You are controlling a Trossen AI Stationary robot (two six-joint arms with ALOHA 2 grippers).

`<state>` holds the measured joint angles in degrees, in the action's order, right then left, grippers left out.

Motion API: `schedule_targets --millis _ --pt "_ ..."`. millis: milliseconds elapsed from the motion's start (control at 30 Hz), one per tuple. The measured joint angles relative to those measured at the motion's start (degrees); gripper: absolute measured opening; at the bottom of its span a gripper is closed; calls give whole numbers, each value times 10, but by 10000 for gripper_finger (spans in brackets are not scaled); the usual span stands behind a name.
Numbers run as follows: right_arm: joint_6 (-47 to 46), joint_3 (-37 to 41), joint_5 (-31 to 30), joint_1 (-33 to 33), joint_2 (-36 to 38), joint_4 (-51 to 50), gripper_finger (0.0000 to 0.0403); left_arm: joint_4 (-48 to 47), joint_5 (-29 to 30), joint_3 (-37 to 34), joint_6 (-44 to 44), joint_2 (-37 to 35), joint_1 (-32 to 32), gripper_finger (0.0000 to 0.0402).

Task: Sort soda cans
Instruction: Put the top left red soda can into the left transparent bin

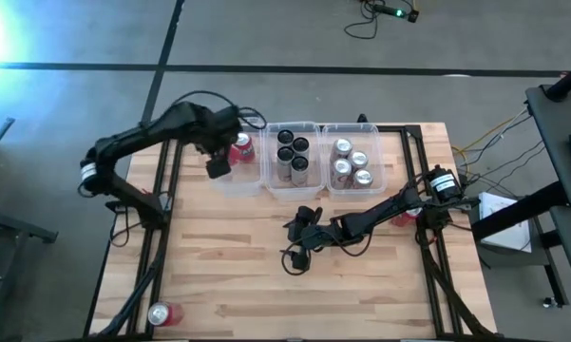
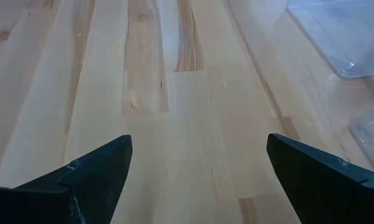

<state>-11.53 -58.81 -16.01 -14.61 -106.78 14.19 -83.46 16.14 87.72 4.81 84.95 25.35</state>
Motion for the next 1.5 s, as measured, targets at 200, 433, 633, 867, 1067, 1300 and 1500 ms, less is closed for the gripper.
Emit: schedule_targets --millis 200,433,633,867,1067,1300,1500 --pt "0 0 0 0 0 -8 368 -9 8 0 30 57 18 284" --pt "0 0 0 0 0 -8 368 -13 39 -1 52 104 23 284" --pt "0 0 0 0 0 -8 368 -3 45 -2 68 133 29 284" --pt "0 0 0 0 0 -9 368 6 43 -5 82 164 39 284" --pt "-1 0 0 0 0 -12 368 27 26 -7 86 178 54 284" --pt "-4 0 0 0 0 -19 368 31 17 -9 94 178 60 284" --pt "-4 0 0 0 0 -19 368 42 -6 -13 91 182 65 284"
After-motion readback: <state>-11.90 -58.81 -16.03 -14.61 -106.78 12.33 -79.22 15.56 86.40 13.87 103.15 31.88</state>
